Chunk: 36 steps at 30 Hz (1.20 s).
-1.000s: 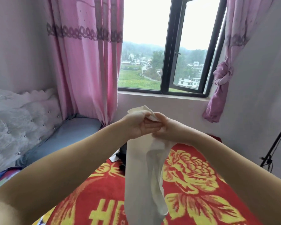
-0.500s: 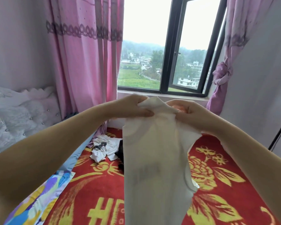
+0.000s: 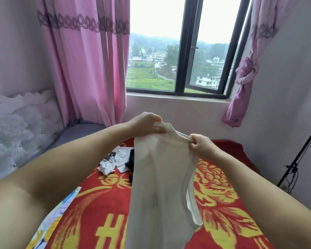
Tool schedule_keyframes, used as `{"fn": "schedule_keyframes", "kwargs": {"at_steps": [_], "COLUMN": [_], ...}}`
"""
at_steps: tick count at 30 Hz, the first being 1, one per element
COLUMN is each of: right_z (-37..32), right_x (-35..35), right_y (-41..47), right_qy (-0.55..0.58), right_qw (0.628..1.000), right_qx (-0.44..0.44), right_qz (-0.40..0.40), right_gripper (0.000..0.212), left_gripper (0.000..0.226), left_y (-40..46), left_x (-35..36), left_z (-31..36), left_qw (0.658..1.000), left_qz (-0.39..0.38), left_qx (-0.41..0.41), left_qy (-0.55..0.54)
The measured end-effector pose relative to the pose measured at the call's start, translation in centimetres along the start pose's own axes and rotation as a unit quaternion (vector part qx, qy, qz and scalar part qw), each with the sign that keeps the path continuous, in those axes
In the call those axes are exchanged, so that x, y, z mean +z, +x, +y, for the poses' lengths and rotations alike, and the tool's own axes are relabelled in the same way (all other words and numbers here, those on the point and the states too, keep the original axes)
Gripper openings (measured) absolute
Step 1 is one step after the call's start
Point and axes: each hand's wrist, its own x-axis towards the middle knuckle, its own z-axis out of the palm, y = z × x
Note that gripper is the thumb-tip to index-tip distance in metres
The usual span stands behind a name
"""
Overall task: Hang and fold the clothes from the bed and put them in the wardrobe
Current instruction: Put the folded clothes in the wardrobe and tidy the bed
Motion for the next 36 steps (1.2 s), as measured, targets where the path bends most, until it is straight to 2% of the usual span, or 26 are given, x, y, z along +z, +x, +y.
{"fn": "schedule_keyframes", "kwargs": {"at_steps": [5,8,10,12,15,17,19,21,22,24,26,28,30,34,36], "right_z": [-1.6,-3.7,-4.7,-4.6,-2.5,0.1,3.2,6.4,7.9,10.4,12.1,13.4,15.0,20.3,23.4], "right_x": [0.1,-2.1,-3.7,-4.3,-1.2,3.6,10.5,18.9,23.0,30.4,35.7,38.8,39.9,39.9,39.3], "right_y": [4.9,5.5,5.2,4.3,0.9,-2.5,-6.8,-12.4,-15.1,-20.9,-26.0,-29.0,-29.2,-25.0,-21.8], "right_qy": [0.006,0.011,0.036,0.069,0.094,0.079,0.057,0.038,0.029,0.016,0.015,0.01,0.024,0.043,0.043], "right_qw": [0.993,0.978,0.974,0.976,0.982,0.982,0.969,0.945,0.933,0.893,0.827,0.768,0.759,0.803,0.83], "right_qx": [-0.053,-0.107,-0.131,-0.152,-0.163,-0.145,-0.134,-0.102,-0.086,-0.031,0.021,0.028,0.057,0.142,0.189], "right_qz": [0.108,0.177,0.183,0.137,0.001,-0.092,-0.201,-0.308,-0.35,-0.449,-0.562,-0.639,-0.648,-0.577,-0.523], "right_gripper": [0.018,0.018,0.021,0.024,0.027,0.028,0.023,0.018,0.015,0.027,0.04,0.042,0.043,0.042,0.042], "left_gripper": [0.038,0.041,0.041,0.042,0.034,0.023,0.02,0.013,0.01,0.011,0.021,0.027,0.029,0.028,0.025], "left_y": [2.8,2.4,1.4,-0.6,-5.4,-10.1,-15.8,-22.6,-25.8,-32.2,-37.3,-40.7,-41.4,-37.5,-34.0], "left_x": [-1.9,-4.3,-5.3,-4.9,-0.5,4.8,11.3,18.9,22.4,28.9,34.4,38.6,41.2,45.1,47.1], "left_z": [-2.0,-1.7,-1.4,-1.2,-2.6,-4.8,-7.6,-10.8,-11.8,-13.4,-13.7,-13.0,-11.6,-10.3,-10.0], "left_qw": [0.979,0.961,0.943,0.93,0.941,0.951,0.964,0.959,0.947,0.907,0.831,0.765,0.752,0.825,0.85], "left_qz": [0.085,0.177,0.235,0.248,0.191,0.123,0.007,-0.132,-0.209,-0.36,-0.532,-0.638,-0.657,-0.556,-0.505], "left_qx": [0.007,0.065,0.14,0.204,0.238,0.237,0.226,0.213,0.2,0.165,0.105,0.035,-0.024,-0.097,-0.148], "left_qy": [0.186,0.202,0.191,0.176,0.145,0.157,0.143,0.136,0.138,0.144,0.125,0.085,0.044,-0.006,-0.029]}}
